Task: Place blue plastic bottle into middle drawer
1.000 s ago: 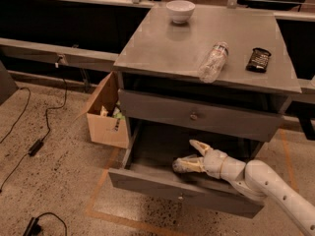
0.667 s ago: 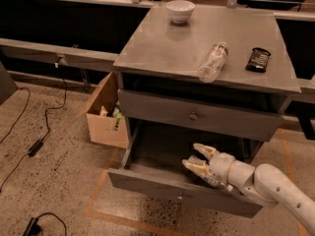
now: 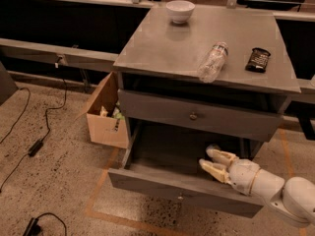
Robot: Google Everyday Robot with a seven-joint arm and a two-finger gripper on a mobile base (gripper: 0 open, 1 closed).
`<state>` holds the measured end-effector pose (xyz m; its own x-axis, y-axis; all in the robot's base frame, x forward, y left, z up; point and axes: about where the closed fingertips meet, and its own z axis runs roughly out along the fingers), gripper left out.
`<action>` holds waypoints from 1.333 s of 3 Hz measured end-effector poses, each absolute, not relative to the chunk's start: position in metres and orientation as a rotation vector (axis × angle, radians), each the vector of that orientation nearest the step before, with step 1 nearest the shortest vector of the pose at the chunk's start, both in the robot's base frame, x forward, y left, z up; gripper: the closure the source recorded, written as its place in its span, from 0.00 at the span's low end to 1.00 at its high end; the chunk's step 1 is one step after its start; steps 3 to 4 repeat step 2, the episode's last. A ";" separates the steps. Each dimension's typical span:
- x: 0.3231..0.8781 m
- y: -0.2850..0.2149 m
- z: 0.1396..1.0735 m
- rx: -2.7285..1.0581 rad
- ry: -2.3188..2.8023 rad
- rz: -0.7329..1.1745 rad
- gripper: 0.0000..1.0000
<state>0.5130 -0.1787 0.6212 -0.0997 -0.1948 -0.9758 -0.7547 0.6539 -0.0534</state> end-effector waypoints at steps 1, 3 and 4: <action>0.494 -0.205 0.663 -0.752 1.562 0.512 0.83; 0.491 -0.209 0.667 -0.745 1.556 0.505 0.76; 0.491 -0.209 0.667 -0.745 1.556 0.505 0.76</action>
Offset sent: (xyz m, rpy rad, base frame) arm -0.0187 -0.0261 0.0409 0.0241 -0.0858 -0.0419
